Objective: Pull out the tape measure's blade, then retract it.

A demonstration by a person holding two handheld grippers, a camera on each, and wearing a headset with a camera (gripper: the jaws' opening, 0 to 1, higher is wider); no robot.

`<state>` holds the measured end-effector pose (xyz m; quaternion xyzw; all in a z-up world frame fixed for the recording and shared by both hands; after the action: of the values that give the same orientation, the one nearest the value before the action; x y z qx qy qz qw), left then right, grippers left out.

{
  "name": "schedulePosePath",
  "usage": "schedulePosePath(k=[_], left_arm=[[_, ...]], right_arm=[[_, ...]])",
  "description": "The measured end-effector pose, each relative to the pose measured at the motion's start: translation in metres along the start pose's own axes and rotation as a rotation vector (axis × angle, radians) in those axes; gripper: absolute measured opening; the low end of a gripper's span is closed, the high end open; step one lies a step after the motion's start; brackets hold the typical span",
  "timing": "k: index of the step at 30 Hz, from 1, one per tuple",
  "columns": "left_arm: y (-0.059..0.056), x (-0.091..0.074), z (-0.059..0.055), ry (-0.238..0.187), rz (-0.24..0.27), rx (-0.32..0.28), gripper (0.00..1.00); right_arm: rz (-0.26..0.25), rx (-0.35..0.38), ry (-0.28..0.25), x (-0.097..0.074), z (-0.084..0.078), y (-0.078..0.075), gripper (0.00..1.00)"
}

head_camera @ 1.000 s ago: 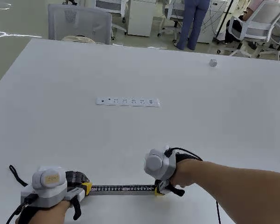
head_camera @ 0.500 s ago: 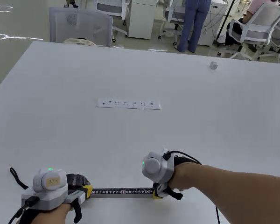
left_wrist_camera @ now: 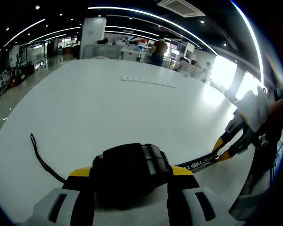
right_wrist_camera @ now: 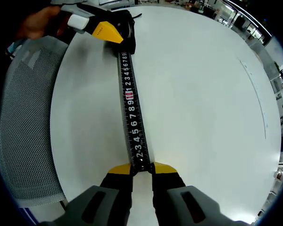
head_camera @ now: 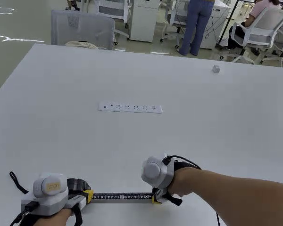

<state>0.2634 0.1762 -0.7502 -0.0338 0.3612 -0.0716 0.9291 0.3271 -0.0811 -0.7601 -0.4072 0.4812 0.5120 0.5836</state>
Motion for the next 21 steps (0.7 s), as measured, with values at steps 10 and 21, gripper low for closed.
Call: schedulePosePath(k=[10,21], left_arm=[[0.0,0.0,0.0,-0.001,-0.002,-0.002,0.58],[0.0,0.0,0.0,0.002,-0.003,-0.003,0.58]], right_arm=[[0.001,0.002,-0.008,0.003,0.006,0.001,0.15],[0.004,0.003,-0.013,0.003,0.012,0.003,0.15]])
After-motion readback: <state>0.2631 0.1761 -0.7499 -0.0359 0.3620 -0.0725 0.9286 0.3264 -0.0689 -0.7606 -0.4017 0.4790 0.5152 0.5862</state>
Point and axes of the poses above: the centre of the closed fingertips' face, and the gripper's own axes: x roughly forward along the fingers, y roughly to its left, z roughly out of its top, the point moved 8 cm from there along -x, roughly backward along the fingers, and after that the axes turned 5 degrees about x, right-handed, at the moved point
